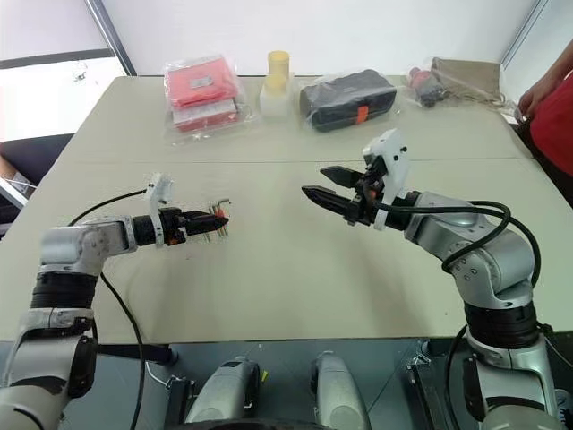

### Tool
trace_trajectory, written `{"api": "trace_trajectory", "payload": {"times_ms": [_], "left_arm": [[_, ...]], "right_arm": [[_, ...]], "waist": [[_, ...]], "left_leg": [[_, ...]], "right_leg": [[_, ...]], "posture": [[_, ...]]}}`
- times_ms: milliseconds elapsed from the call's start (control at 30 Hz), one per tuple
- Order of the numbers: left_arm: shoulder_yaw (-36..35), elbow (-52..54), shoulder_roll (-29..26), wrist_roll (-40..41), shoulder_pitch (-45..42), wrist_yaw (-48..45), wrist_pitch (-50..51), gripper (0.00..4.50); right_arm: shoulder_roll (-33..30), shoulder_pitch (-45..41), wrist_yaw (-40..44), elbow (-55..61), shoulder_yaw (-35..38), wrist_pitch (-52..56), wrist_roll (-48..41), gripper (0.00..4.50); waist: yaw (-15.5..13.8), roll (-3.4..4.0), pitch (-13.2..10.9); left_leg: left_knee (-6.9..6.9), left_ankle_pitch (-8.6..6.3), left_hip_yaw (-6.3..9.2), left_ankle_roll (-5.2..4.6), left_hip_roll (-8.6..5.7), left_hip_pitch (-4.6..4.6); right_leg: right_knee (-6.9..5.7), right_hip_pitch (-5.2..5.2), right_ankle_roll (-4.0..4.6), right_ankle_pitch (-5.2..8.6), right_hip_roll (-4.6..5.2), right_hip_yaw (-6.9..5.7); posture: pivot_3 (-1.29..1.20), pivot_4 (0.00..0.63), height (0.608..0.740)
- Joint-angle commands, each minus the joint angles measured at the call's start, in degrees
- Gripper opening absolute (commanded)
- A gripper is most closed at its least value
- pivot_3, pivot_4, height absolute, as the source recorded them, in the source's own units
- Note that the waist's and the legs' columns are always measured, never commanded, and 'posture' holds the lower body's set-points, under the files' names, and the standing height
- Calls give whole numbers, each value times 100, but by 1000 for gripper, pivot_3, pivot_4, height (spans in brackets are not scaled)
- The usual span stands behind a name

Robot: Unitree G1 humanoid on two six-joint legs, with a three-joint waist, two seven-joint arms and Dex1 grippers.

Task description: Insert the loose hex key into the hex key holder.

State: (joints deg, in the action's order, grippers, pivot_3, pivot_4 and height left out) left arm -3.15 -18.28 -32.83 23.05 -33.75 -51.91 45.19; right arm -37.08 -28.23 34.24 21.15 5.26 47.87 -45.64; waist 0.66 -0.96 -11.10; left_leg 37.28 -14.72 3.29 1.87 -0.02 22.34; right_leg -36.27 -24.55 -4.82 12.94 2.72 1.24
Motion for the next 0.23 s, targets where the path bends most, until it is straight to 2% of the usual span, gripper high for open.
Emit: {"api": "trace_trajectory", "payload": {"times_ms": [33, 233], "left_arm": [[98, -608, -390, -720, -140, 314, -1011, 4478], [-496, -844, -594, -561, -520, 571, -1610, 4478]], "right_arm": [[-40, 29, 34, 143, 163, -90, 37, 2938], [-35, 322, -132, 230, 362, -98, 104, 2938]], "waist": [[7, -1, 0], [26, -1, 0]], "left_leg": [[0, 0, 0, 1, 0, -1], [1, 1, 1, 1, 7, -2]], "right_leg": [[-1, 0, 3, -1, -1, 0], [-2, -2, 14, -8, -10, -1]], "posture": [[0, 150, 740], [0, 150, 740]]}}
